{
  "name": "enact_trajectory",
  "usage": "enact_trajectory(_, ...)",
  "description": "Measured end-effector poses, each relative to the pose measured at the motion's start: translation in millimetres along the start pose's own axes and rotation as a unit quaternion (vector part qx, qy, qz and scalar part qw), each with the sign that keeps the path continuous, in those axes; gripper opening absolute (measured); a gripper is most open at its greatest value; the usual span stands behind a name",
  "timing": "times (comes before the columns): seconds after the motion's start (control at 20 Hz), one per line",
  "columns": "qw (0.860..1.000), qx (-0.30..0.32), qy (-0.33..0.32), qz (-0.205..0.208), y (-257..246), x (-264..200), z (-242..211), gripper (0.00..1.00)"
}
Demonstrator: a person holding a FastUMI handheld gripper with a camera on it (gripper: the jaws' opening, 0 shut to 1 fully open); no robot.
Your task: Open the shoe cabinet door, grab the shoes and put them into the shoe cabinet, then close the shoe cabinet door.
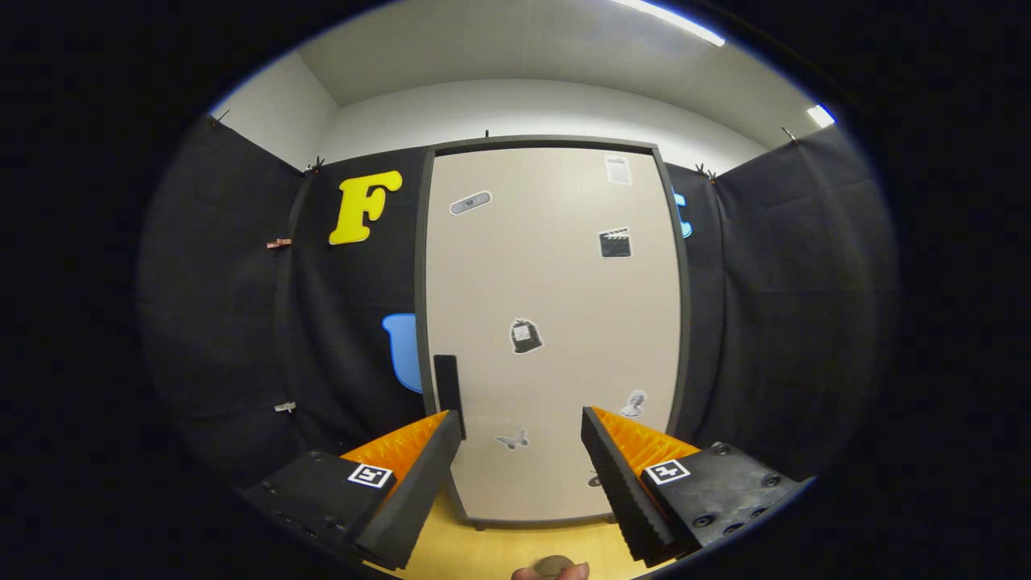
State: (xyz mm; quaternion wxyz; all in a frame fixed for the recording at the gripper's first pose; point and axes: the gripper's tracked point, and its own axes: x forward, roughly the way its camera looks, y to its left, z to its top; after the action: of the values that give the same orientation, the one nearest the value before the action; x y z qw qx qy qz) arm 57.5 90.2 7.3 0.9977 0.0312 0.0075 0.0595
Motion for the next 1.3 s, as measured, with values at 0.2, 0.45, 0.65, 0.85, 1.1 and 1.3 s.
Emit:
enact_trajectory(0.2,1.0,-0.004,-0.004,0.018,37.7,46.6,-13.0,0.97)
enact_trajectory(0.45,1.0,-0.008,0.008,0.021,64.7,101.1,-40.5,0.98)
enact_trajectory(0.65,1.0,-0.009,0.013,0.008,72.1,142.8,-60.5,0.98)
enact_trajectory(0.85,1.0,-0.01,0.023,-0.011,69.7,165.3,-76.7,0.69)
enact_trajectory(1.1,0.999,-0.022,0.034,-0.036,62.6,171.0,-92.5,0.35)
enact_trajectory(1.3,0.999,-0.024,0.031,-0.022,63.2,171.5,-92.0,0.23)
